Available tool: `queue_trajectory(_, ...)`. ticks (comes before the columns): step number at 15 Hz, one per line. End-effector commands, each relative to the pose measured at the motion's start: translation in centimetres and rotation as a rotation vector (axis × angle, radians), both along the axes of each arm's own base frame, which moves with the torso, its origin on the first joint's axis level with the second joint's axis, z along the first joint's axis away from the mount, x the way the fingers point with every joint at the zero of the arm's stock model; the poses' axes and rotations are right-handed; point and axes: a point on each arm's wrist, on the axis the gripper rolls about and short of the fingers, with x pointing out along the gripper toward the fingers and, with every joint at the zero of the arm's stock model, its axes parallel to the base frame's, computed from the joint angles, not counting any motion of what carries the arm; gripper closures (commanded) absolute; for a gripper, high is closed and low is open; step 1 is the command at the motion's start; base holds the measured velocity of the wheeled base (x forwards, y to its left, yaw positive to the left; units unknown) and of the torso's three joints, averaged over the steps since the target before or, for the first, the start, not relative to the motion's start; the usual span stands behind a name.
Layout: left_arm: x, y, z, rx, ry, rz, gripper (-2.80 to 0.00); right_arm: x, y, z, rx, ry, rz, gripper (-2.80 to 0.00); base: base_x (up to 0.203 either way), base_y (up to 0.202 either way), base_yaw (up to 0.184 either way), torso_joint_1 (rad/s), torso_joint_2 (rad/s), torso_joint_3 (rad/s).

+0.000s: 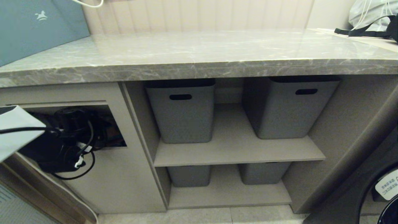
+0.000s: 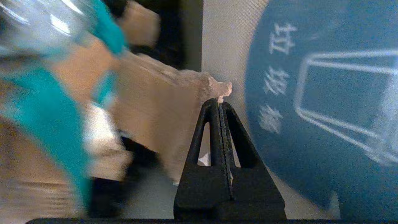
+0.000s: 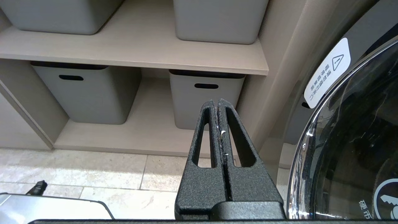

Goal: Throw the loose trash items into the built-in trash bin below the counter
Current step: Put the garbage in the trash can

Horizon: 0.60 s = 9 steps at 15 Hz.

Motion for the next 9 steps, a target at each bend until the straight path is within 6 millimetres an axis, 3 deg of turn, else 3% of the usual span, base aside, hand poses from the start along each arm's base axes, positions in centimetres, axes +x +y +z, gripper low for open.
queue_trajectory(1,-0.05,-0.33,0.28,-0.027,-0.043,-0.009,0.00,-0.01,0.00,0.01,-0.001,-0.002,0.000,0.00,0.000,0.000,0.000,0.000,0.00,0.000)
queue_trajectory(9,-0.62,-1.20,-0.58,-0.080,-0.025,-0.038,0.00,-0.01,0.00,0.01,-0.001,-0.002,0.000,0.00,0.000,0.000,0.000,0.000,0.00,0.000)
